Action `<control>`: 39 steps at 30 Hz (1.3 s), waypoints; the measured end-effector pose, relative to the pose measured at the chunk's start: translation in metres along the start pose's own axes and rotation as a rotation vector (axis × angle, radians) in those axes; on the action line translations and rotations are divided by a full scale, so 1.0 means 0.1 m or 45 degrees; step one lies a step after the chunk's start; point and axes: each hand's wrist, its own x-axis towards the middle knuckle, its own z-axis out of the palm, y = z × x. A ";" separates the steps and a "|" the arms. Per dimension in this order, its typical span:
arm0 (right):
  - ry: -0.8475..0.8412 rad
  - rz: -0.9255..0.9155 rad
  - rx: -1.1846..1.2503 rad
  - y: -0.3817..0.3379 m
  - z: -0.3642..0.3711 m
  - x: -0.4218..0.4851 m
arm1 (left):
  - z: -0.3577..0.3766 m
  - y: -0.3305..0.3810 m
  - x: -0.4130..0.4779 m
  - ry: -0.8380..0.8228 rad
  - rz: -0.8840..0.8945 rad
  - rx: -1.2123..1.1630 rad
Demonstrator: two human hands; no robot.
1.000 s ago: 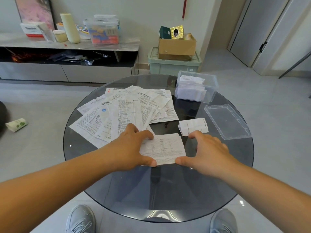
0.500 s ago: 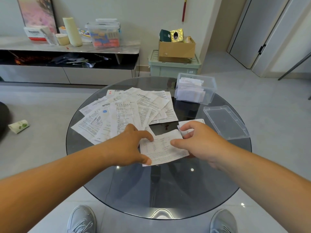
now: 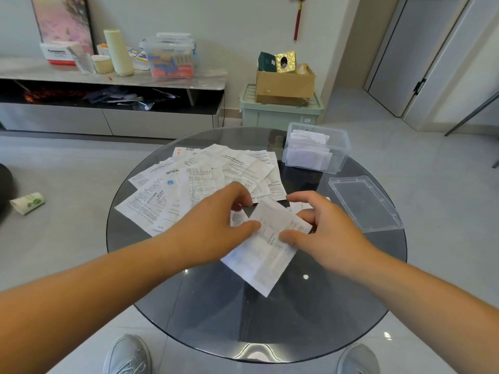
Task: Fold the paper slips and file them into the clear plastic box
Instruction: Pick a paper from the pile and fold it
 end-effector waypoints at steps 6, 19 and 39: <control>-0.013 0.010 0.080 0.11 -0.07 0.06 | 0.01 0.00 0.04 -0.292 -0.200 -0.474; -0.384 -0.268 -0.431 0.26 -0.09 -0.18 | 0.12 -0.18 0.08 -0.232 -0.695 -0.925; -0.096 -0.466 -0.505 0.32 0.10 -0.15 | 0.15 -0.18 -0.13 -0.205 0.181 0.377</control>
